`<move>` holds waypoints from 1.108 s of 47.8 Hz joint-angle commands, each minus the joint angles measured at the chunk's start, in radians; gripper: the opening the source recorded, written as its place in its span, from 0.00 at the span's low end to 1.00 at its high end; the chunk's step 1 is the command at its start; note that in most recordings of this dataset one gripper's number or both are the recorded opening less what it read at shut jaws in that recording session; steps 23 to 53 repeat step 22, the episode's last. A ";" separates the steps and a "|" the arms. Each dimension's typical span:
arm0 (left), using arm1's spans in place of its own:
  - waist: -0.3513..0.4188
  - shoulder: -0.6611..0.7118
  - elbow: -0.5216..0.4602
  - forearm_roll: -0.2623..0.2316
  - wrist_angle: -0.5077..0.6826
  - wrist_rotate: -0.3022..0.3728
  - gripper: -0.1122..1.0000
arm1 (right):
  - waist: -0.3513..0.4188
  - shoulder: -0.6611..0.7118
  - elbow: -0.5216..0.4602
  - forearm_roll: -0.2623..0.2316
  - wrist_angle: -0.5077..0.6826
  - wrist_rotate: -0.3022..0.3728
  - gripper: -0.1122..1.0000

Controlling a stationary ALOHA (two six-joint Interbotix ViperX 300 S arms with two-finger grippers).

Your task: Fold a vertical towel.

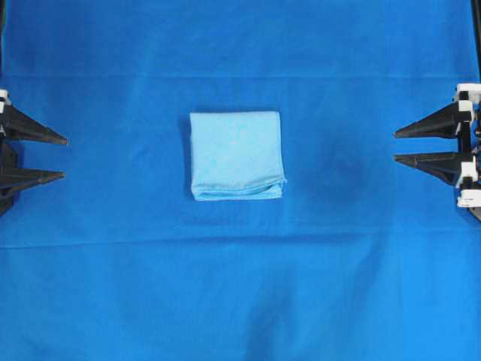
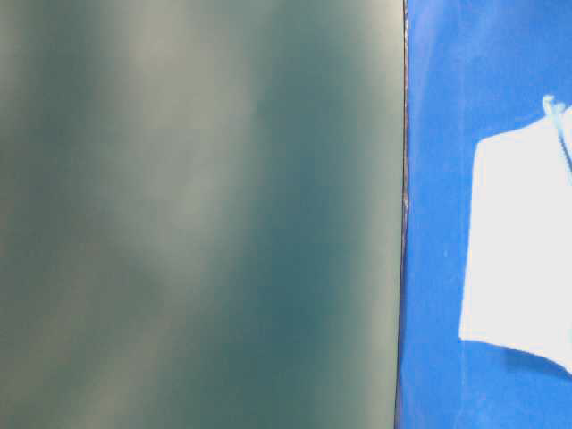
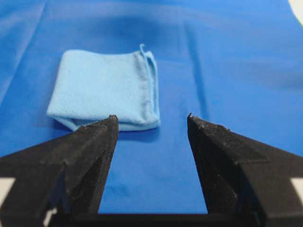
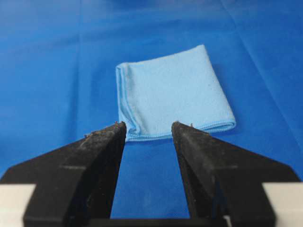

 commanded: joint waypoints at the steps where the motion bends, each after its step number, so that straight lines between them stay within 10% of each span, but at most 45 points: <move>1: 0.003 0.006 -0.011 0.002 -0.005 -0.002 0.62 | -0.002 0.006 -0.017 0.000 -0.003 0.002 0.56; 53: 0.003 0.006 -0.011 0.002 -0.003 -0.002 0.62 | -0.002 0.006 -0.017 -0.002 0.002 0.002 0.56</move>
